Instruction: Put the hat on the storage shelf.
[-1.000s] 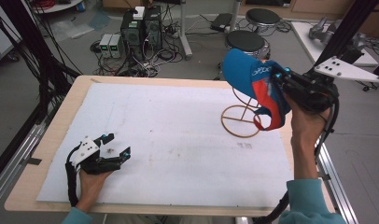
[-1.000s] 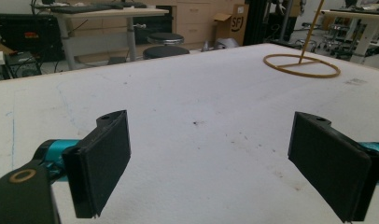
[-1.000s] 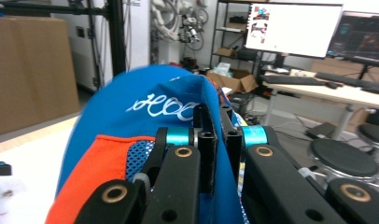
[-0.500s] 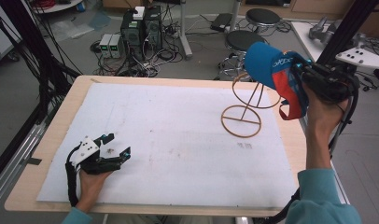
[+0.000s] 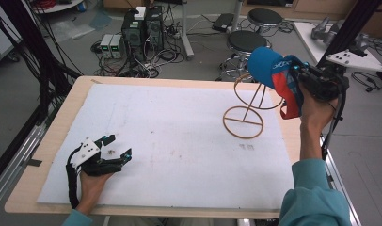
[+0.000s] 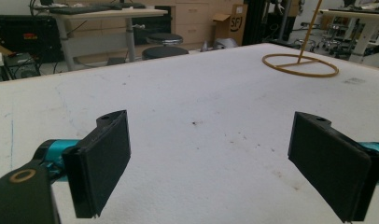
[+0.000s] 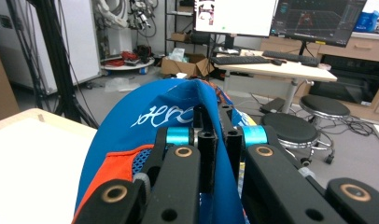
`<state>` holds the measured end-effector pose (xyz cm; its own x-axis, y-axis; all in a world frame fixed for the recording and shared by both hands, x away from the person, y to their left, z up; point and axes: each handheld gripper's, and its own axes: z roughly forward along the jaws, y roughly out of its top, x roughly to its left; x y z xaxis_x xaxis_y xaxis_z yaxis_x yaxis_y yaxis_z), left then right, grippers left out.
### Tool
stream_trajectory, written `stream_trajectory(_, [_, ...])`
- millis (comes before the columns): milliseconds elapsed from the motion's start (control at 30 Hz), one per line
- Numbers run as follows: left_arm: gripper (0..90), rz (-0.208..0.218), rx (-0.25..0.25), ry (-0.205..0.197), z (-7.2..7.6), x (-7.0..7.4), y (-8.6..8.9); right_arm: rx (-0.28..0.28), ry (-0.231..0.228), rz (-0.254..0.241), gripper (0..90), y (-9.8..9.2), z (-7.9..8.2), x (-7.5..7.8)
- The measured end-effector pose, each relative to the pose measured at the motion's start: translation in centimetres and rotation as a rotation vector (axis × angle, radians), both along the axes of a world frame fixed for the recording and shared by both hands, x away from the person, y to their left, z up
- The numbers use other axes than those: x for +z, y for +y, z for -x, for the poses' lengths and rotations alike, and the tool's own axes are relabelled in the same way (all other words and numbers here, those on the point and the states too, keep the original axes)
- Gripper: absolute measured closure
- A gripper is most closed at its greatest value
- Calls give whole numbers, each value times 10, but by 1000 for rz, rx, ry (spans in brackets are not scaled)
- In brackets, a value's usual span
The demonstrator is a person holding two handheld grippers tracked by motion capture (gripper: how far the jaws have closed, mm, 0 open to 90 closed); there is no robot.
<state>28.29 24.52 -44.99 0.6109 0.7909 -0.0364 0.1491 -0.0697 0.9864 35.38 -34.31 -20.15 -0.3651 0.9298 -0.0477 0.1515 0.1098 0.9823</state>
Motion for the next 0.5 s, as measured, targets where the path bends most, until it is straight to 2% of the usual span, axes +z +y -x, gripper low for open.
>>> stream_trajectory(100, [132, -1, 0, -1, 0, 0, 0, -18, 1, 14, 886, -1, -5, -4])
stream_trajectory(233, [132, -1, 0, -2, 0, 0, 0, -20, 10, -7, 886, -3, -11, -9])
stream_trajectory(500, [132, -4, 1, -5, 0, 0, 0, 22, 13, -27, 885, 8, -32, -16])
